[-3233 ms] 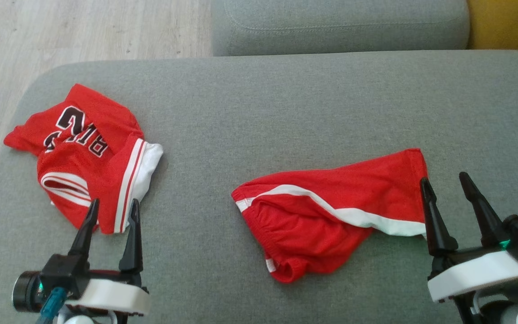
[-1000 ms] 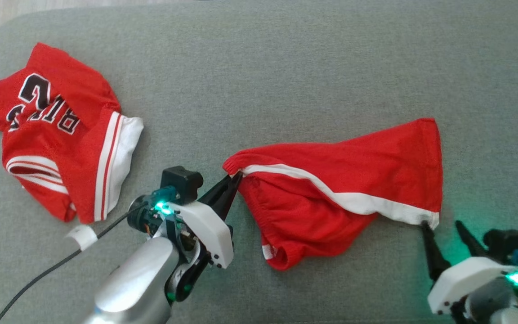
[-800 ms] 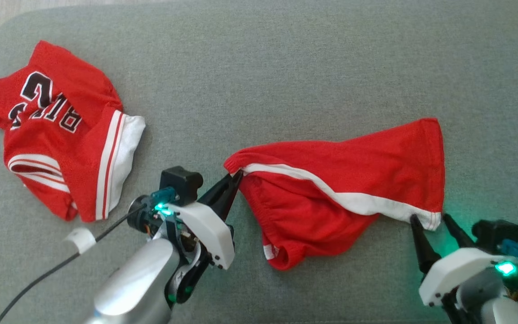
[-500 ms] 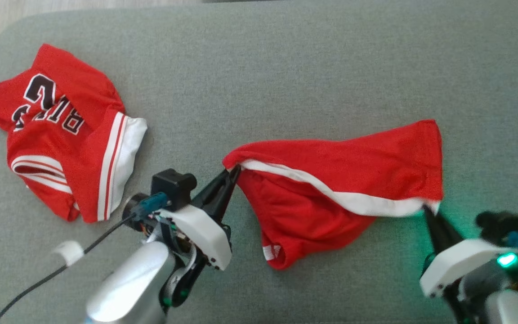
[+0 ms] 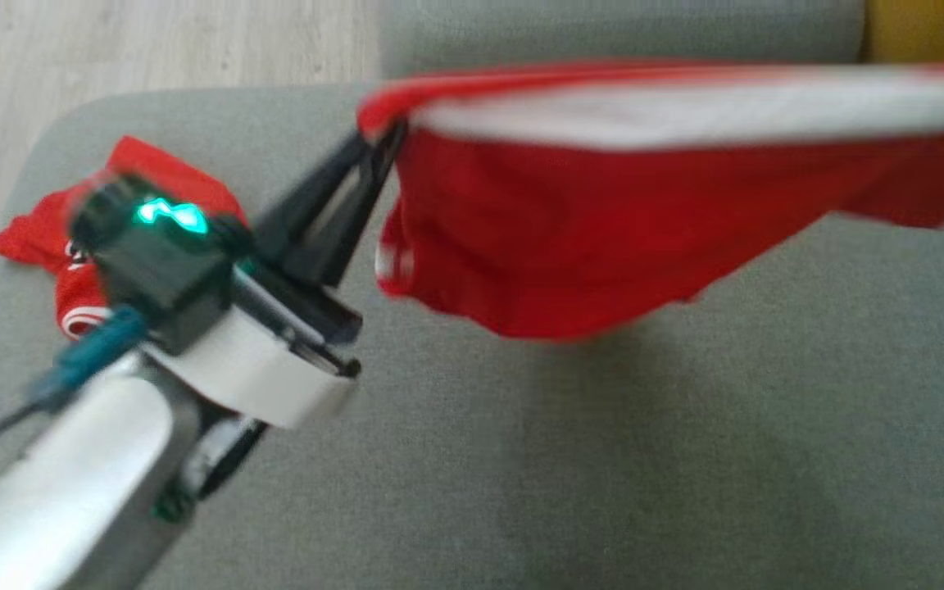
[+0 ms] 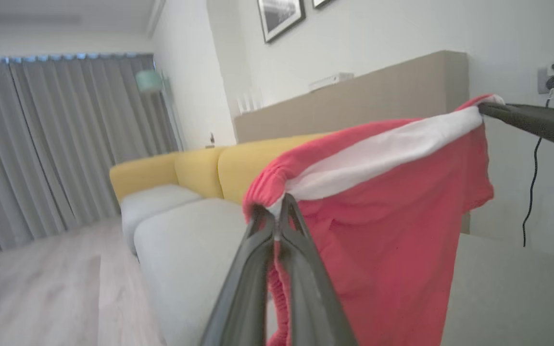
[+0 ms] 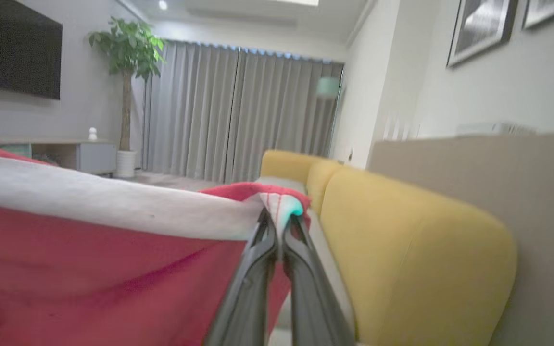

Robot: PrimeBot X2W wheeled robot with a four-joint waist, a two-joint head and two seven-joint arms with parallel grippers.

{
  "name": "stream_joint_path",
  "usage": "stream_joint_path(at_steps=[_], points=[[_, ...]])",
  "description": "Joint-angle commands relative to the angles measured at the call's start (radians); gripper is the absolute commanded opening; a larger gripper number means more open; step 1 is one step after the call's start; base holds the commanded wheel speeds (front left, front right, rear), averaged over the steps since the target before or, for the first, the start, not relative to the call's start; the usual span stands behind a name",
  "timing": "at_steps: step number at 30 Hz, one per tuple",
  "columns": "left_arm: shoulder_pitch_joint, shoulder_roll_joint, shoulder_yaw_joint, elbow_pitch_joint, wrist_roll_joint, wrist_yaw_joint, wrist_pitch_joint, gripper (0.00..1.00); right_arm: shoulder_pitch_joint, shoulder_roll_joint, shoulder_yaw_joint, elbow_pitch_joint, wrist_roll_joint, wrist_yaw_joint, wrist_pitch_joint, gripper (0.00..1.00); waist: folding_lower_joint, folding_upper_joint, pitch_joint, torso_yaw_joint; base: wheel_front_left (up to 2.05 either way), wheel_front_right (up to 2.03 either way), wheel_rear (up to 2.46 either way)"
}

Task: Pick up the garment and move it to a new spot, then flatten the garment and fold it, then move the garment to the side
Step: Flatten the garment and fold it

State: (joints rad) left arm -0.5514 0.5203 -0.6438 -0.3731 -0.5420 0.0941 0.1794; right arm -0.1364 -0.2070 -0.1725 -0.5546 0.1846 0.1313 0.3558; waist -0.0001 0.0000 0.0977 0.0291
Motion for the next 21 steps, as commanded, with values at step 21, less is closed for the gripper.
stream_joint_path(at_steps=[21], points=[[-0.32, -0.142, 0.147, 0.433, -0.178, -0.084, -0.063, 0.0, -0.513, -0.064, 0.074, 0.366, 0.174, -0.001, 0.068, 0.0, 0.0001, 0.0, 0.072, -0.032, 0.0, 0.0, 0.0]])
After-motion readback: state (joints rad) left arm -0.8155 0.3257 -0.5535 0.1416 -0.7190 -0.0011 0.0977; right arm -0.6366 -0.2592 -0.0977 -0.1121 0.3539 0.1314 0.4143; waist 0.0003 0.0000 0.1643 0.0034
